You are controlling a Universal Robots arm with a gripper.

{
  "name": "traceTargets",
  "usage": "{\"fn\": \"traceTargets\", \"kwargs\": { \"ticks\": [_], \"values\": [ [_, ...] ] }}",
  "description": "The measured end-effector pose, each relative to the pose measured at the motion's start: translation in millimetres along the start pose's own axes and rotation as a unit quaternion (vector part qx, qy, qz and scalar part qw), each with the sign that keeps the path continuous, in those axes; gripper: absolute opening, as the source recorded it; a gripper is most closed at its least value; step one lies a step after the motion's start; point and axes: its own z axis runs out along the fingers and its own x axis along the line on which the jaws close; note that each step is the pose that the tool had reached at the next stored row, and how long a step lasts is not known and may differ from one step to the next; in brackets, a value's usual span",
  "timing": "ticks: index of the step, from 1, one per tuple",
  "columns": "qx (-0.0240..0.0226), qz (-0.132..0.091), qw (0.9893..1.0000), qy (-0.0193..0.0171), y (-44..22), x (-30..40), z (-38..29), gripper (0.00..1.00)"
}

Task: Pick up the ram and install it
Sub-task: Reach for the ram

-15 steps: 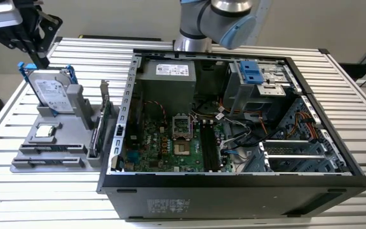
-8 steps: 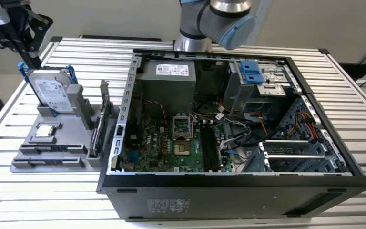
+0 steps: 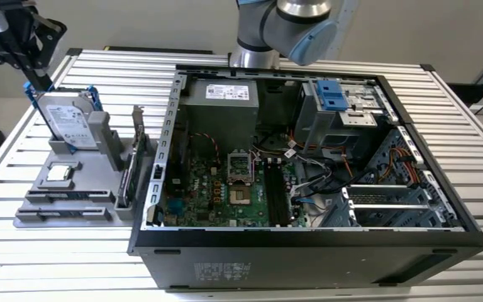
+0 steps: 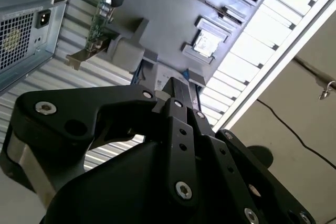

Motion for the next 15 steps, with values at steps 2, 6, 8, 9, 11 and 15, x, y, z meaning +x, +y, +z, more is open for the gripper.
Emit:
{"fn": "traceTargets", "kwargs": {
  "ticks": [2,6,8,9,11,15],
  "values": [
    [0.0001,0.000,1.0000,0.0002,-0.8,-0.8,0.0,0.00],
    [0.0002,0.000,1.0000,0.0007,-2.5,-3.0,0.0,0.00],
    [0.0001,0.000,1.0000,0.0008,-3.4,-3.9,0.2,0.00],
    [0.0001,0.000,1.0000,0.0009,-3.8,-4.3,0.3,0.00],
    [0.0001,0.000,1.0000,0.0011,-4.9,-4.9,0.3,0.00],
    [0.0002,0.000,1.0000,0.0018,-7.7,-6.2,0.1,0.00]
  ]
}}
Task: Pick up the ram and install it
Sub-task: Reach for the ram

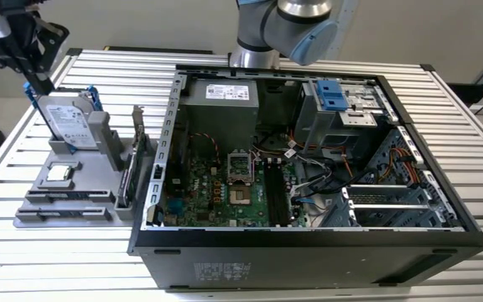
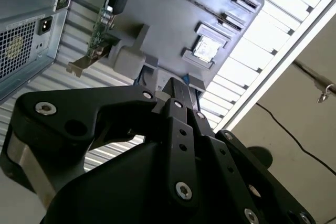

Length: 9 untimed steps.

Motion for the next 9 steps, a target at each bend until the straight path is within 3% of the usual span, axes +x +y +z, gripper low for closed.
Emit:
{"fn": "traceTargets", "kwargs": {
  "ticks": [9],
  "values": [
    [0.0003,0.000,1.0000,0.0041,-10.7,-3.5,-0.4,0.00]
  ]
}}
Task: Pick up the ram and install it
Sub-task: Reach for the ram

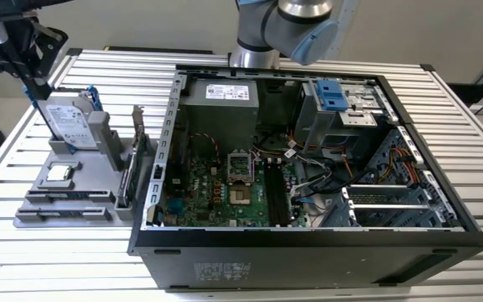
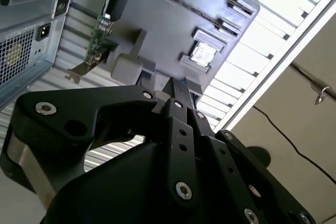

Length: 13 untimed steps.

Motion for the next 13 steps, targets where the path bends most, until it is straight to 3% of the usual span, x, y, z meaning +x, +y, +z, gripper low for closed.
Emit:
{"fn": "traceTargets", "kwargs": {
  "ticks": [13],
  "values": [
    [0.0006,0.000,1.0000,0.0061,-15.7,-4.3,-0.7,0.00]
  ]
}}
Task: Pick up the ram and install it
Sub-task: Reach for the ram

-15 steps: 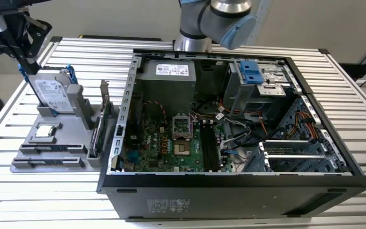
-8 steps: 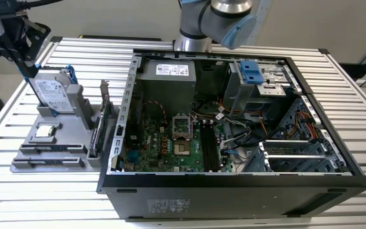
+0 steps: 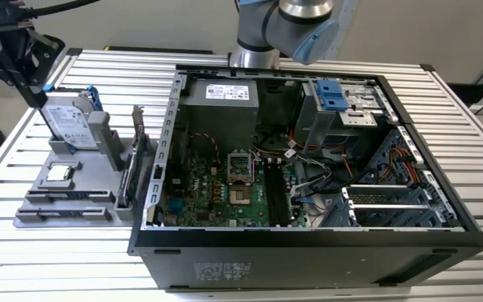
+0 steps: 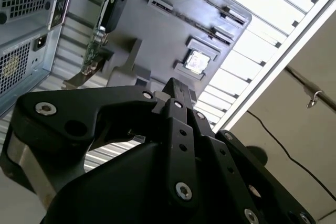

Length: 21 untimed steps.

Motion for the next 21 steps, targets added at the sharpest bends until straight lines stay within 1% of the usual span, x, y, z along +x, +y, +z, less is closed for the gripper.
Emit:
{"fn": "traceTargets", "kwargs": {
  "ticks": [21],
  "values": [
    [0.0010,0.000,1.0000,0.0065,-21.4,-7.2,-0.9,0.00]
  ]
}}
